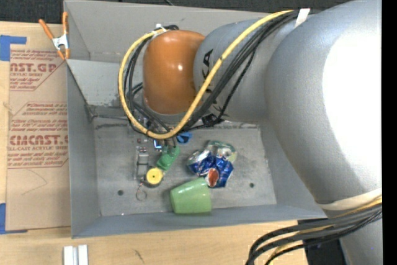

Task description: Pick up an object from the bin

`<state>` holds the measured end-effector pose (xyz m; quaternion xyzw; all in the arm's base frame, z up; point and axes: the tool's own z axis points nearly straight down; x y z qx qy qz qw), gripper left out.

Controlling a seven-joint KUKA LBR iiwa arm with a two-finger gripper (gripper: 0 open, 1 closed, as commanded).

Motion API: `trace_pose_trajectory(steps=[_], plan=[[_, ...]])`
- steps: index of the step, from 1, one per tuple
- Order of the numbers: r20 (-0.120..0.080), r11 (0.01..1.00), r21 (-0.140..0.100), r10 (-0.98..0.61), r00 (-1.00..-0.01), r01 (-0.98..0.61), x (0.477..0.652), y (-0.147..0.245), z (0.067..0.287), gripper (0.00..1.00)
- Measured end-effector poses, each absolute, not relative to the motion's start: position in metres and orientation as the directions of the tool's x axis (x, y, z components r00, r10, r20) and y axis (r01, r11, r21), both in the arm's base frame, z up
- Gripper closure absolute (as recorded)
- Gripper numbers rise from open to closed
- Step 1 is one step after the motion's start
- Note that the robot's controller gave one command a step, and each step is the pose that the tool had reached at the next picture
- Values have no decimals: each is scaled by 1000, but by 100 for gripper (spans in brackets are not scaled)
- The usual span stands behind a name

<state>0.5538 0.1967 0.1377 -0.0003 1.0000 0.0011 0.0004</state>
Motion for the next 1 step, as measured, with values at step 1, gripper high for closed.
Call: trace_pose_trajectory(steps=[1], plan=[[6,983,-2,-184,-983,-184,505,146,71,0]])
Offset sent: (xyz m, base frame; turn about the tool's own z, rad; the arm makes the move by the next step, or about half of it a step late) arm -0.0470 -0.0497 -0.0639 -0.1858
